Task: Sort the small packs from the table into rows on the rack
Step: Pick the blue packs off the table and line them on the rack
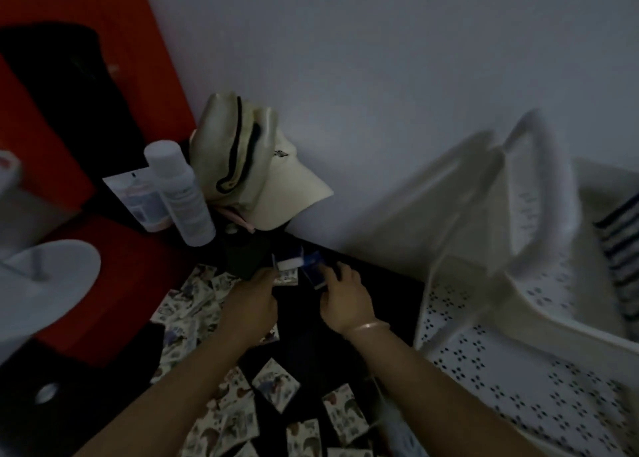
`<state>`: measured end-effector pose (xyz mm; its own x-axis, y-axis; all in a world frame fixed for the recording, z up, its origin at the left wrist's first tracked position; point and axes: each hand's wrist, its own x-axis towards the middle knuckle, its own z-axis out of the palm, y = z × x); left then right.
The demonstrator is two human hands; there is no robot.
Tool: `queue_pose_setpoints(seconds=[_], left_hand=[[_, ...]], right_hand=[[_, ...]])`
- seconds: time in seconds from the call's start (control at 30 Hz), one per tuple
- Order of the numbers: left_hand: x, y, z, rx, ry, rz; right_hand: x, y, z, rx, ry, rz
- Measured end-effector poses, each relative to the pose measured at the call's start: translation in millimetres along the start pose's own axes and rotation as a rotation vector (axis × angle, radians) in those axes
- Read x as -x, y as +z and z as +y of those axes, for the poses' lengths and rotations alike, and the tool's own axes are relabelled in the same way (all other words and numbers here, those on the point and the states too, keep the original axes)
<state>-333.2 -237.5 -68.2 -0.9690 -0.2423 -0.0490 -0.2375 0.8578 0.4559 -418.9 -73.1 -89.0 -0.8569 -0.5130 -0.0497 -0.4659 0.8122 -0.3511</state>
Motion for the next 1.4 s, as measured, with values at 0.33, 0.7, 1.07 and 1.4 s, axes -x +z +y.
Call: queue_pose_setpoints(seconds=[0.33, 0.7, 1.07, 1.4], left_hand=[[-86, 36, -4, -0.081, 0.134, 0.039], [-40, 79, -2, -0.314, 0.370, 0.117], [38, 18, 50, 1.134, -0.501, 0.120], [71, -87, 127, 1.684, -0.194, -0.008]], right_hand=[[-66, 72, 10, 0.095, 0.022, -0.108], [16, 61, 25, 0.253, 0.078, 0.035], [75, -51, -30, -0.840, 0.452, -0.099], [153, -227, -69, -1.481, 0.166, -0.113]])
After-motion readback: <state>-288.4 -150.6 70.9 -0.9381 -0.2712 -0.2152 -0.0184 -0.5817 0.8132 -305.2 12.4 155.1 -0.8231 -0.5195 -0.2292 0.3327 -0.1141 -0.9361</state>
